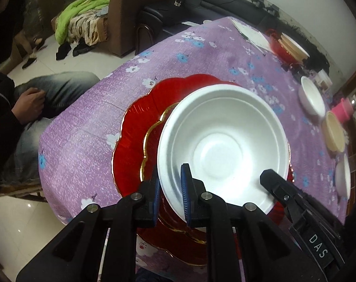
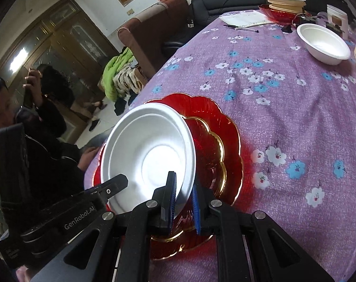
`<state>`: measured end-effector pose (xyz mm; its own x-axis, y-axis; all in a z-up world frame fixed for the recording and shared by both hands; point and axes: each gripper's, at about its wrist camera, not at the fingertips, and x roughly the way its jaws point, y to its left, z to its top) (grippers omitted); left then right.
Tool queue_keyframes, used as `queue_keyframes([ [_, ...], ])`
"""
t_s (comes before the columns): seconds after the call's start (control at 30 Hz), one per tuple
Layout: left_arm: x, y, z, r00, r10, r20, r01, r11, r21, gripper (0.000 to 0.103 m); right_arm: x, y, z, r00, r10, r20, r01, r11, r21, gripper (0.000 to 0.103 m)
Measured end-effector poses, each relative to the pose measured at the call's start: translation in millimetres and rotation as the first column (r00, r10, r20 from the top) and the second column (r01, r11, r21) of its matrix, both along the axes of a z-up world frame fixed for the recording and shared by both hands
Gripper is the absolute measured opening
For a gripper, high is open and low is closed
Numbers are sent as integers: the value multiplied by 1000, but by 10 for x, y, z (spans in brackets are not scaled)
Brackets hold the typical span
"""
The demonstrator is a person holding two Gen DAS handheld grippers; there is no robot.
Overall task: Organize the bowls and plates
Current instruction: 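Carry the white bowl with both grippers and lower it onto the red plates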
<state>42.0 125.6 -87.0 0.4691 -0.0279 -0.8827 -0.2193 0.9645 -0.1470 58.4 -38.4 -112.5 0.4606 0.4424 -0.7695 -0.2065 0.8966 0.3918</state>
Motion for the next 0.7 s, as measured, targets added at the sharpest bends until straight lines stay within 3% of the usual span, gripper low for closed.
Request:
queue_keyframes([
  [0.1,-21,-14,14,1000,-8,15,7,998,68,15,8,46,-29,1000,2,10,-2,1000,-27,16],
  [0.27,-53,32,67,999,-21,31,18,995,100,16,-31,35,20,997,-15,71,20,998,-68,20],
  [0.43,-139,133,177,998,10,60,-18,991,135,17,-133,-192,228,983,-56,173,59,998,-15,45],
  [0.57,-186,128,300,995,20,95,-34,989,145,17,-173,-516,323,967,-130,218,127,992,30,46],
  [0.7,-251,-77,492,986,-14,169,-9,991,133,17,-159,-903,259,958,-209,195,200,978,65,47],
])
